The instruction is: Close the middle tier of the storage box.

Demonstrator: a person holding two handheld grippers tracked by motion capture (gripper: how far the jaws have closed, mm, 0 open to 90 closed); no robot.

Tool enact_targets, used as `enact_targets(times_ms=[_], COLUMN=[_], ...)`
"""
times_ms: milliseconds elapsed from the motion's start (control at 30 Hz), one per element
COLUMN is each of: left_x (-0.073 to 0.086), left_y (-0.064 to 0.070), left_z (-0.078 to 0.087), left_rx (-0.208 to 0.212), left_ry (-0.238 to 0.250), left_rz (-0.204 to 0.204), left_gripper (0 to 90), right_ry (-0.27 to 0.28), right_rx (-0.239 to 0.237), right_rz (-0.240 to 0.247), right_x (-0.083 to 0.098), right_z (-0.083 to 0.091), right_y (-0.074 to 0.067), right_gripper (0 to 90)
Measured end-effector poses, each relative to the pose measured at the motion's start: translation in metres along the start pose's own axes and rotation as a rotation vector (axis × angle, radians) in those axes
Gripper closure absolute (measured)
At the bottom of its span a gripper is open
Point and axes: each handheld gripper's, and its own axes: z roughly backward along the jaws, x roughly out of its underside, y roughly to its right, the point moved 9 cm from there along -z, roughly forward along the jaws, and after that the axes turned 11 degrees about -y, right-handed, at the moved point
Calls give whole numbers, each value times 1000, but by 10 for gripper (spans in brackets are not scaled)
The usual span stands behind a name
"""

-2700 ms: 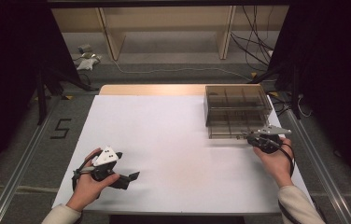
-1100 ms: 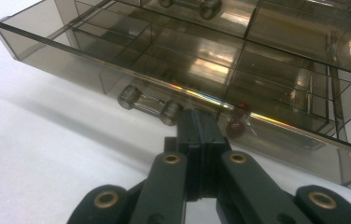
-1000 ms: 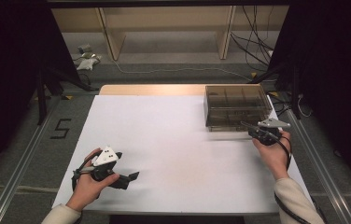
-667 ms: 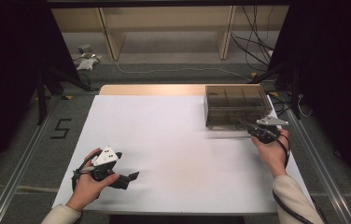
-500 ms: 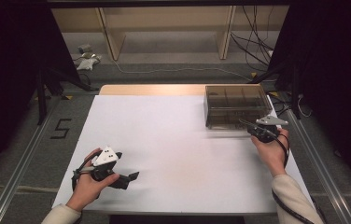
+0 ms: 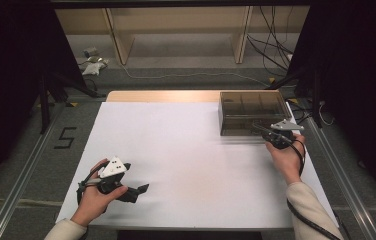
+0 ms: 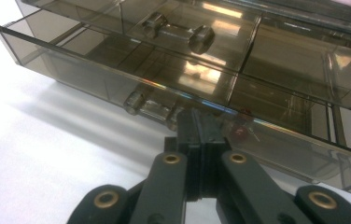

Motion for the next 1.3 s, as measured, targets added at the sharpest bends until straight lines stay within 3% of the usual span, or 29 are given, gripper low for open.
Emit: enact_targets(times_ms=[933, 1200, 1300], left_x=[0, 1, 1], left_y=[0, -1, -1], left_z=[0, 0, 0], left_rx=[3, 4, 5], left_ry=[2, 1, -2], left_rz=[5, 5, 5], left_gripper=[1, 1, 1], right_ry=[38, 61, 59], right_rx=[41, 40, 20], right_rz=[-18, -37, -34], right_x=[-15, -13, -8], right_z=[-15, 1, 10], right_y=[6, 7, 5], right_gripper=[900, 698, 617])
